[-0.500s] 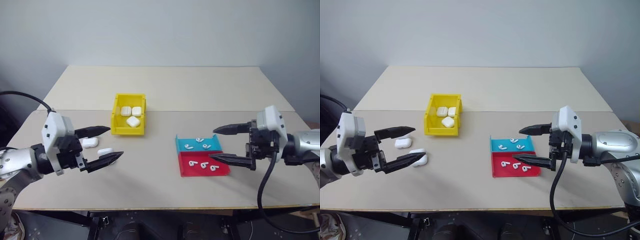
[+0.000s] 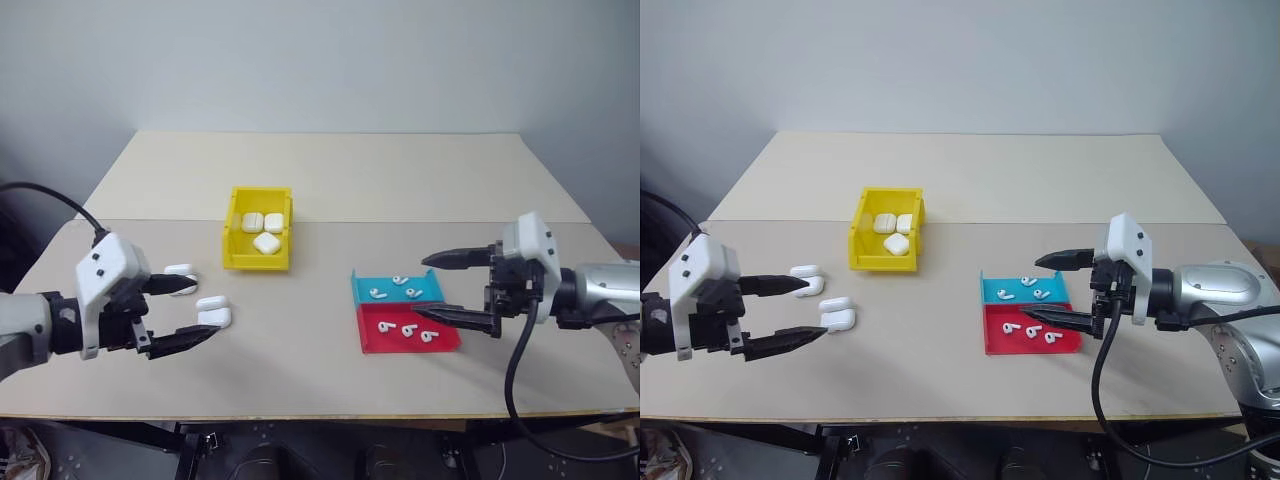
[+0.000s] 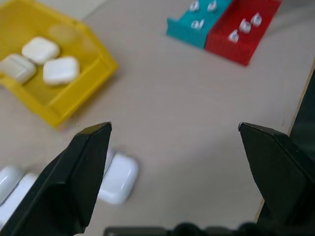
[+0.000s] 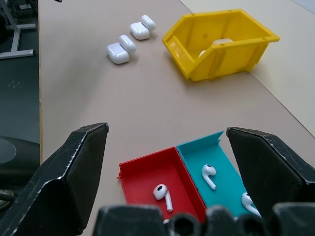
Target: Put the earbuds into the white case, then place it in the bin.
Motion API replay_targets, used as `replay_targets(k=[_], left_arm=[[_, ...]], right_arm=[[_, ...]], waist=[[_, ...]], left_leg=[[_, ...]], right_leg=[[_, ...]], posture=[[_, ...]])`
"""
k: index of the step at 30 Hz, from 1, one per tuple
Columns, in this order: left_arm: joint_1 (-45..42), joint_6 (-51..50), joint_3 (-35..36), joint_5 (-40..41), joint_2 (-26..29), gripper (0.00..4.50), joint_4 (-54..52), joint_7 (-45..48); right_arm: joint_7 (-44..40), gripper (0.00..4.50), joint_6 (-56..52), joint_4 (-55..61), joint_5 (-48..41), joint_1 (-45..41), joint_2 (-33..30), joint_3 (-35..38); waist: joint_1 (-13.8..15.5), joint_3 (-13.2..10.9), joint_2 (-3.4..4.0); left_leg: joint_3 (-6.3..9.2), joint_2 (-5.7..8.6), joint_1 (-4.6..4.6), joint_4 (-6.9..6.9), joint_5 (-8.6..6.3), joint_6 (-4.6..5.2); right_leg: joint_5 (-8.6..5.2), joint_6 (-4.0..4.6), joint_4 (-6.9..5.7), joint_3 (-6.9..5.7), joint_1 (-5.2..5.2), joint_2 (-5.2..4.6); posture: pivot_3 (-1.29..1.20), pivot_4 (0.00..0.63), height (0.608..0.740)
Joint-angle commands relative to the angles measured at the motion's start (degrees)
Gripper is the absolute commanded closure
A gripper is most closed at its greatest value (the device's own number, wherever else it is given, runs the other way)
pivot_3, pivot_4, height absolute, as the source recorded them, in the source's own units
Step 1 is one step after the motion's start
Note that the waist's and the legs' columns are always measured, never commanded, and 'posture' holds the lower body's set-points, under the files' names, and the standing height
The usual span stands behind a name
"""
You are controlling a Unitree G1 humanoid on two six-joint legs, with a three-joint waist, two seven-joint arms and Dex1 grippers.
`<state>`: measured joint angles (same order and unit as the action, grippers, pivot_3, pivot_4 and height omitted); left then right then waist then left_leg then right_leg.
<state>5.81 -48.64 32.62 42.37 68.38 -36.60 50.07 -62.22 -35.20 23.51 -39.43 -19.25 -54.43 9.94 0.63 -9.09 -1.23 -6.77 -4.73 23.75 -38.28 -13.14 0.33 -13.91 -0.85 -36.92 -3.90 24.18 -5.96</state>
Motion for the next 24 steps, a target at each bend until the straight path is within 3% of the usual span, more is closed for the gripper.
replay_targets(k=[1, 4, 9, 14, 21, 24], left_arm=[[-2.13, -4.27, -1.39, -2.86, 3.82, 0.0, -2.05, -3.83], [-12.57, -23.53, -11.83, 1.78, 11.64, 0.0, -0.7, -10.83], [-35.45, -42.65, -25.57, 5.35, 7.48, 0.0, 3.6, -14.61], [-47.8, -43.86, -37.55, 11.09, 5.68, 0.0, 14.26, -19.16], [-57.06, -43.86, -50.69, 17.69, 5.08, 0.0, 19.61, -22.97], [-60.67, -43.86, -55.25, 16.49, 4.36, 0.0, 21.21, -21.9]], right_arm=[[0.43, 0.02, 0.12, 0.26, -0.44, -1.79, 0.07, 0.5], [0.81, 0.02, -0.46, 1.2, -1.18, -1.21, -0.17, 1.21], [2.8, 0.02, -1.47, 2.79, -1.95, 0.52, 0.4, 2.33], [4.03, 0.02, -2.11, 3.94, -2.64, 1.07, 0.58, 2.88], [3.84, 0.02, -1.96, 3.36, -2.8, 0.72, -0.19, 2.82], [4.32, 0.02, -1.68, 3.74, -2.63, 0.21, 0.27, 2.29]], waist=[[0.03, 0.0, 0.0], [0.47, -0.04, -0.08], [0.27, -0.07, -0.13], [0.07, -0.08, -0.15], [0.14, -0.11, -0.21], [0.16, -0.11, -0.21]], left_leg=[[0.0, 0.0, 0.0, 0.01, 0.0, 0.0], [0.07, 0.01, 0.02, 0.01, 0.01, -0.02], [0.06, 0.06, 0.04, 0.03, 0.01, -0.02], [0.04, 0.07, 0.01, 0.01, 0.02, -0.03], [0.05, 0.09, 0.05, -0.01, 0.02, -0.03], [0.06, 0.09, 0.04, -0.02, 0.02, -0.03]], right_leg=[[0.0, 0.0, 0.01, 0.0, 0.0, 0.0], [-0.01, 0.02, 0.01, -0.05, 0.0, 0.0], [-0.02, 0.0, -0.05, 0.0, -0.01, 0.01], [-0.02, 0.0, -0.11, 0.04, 0.01, 0.01], [-0.02, 0.0, -0.09, 0.05, 0.02, -0.02], [-0.02, 0.0, -0.11, 0.04, 0.01, -0.02]], posture=[[0.0, 0.15, 0.74], [0.0, 0.15, 0.74], [0.0, 0.15, 0.74], [0.0, 0.15, 0.74], [0.0, 0.15, 0.74], [0.0, 0.15, 0.74]])
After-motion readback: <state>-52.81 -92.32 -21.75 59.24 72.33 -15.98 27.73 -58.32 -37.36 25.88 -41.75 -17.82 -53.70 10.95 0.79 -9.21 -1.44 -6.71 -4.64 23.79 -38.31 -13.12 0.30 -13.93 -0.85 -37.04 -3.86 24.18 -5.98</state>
